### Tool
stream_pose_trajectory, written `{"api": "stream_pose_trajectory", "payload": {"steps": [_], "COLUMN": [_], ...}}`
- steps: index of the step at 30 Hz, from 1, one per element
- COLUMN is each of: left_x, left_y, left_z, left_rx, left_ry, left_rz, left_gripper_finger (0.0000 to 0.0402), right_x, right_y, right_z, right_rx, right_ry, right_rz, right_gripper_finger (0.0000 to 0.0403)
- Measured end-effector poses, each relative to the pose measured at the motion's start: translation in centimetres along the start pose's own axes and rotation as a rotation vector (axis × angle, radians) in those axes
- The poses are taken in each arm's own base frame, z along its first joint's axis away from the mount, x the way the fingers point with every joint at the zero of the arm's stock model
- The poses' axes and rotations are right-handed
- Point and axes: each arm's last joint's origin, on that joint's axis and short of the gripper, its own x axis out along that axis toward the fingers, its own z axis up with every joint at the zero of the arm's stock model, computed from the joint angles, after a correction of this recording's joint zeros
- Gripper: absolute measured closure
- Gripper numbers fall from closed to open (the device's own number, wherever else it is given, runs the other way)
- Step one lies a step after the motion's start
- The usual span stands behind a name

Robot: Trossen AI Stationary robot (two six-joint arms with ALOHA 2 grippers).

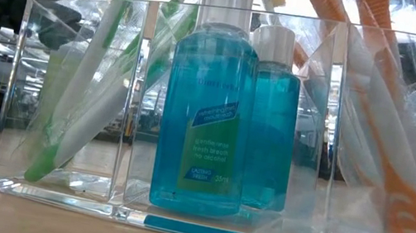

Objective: Pick & Place toothbrushing station
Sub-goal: Return to Home Position

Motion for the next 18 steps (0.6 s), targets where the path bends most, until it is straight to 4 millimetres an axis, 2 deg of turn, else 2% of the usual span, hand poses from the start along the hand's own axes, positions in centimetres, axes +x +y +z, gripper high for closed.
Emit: {"api": "stream_pose_trajectory", "payload": {"steps": [6, 18], "left_x": [0.03, 0.02], "left_y": [0.28, 0.30], "left_z": [-0.14, -0.14], "left_rx": [0.018, 0.021], "left_ry": [0.017, 0.017], "left_rz": [0.068, 0.077], "left_gripper_finger": [0.0117, 0.0117], "right_x": [0.00, 0.00], "right_y": [0.00, 0.00], "right_z": [0.00, 0.00], "right_rx": [0.000, 0.000], "right_ry": [0.000, 0.000], "right_rz": [0.000, 0.000], "right_gripper_finger": [0.0273, 0.0273]}}
